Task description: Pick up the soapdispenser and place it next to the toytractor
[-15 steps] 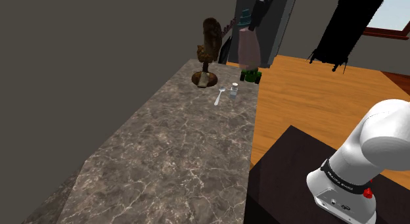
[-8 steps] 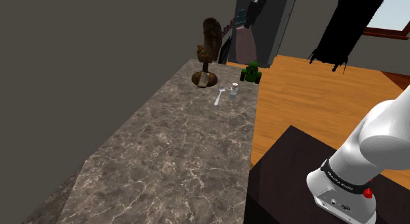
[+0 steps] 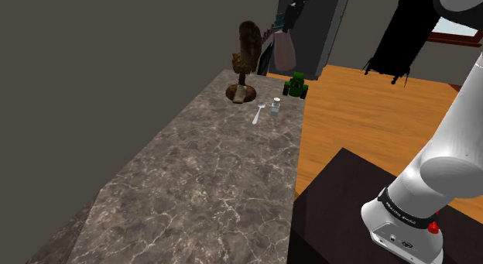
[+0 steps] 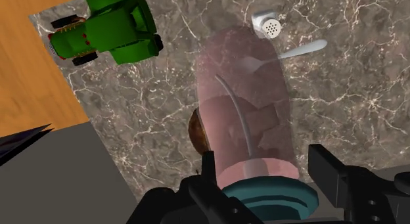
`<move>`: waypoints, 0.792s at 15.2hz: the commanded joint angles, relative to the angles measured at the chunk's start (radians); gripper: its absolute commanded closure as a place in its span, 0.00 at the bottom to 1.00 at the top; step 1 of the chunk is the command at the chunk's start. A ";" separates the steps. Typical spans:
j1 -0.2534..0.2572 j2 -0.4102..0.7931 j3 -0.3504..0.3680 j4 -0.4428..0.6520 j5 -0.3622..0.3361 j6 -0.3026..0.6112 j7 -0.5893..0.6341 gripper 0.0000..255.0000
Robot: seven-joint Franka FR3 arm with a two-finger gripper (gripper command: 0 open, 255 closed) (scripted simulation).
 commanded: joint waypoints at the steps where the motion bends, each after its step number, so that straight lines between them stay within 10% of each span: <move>1: -0.027 0.091 -0.009 0.114 0.031 -0.028 -0.030 1.00; 6: -0.120 0.344 -0.010 0.463 0.104 -0.136 -0.078 1.00; 12: -0.102 0.305 -0.010 0.319 0.097 -0.031 -0.089 1.00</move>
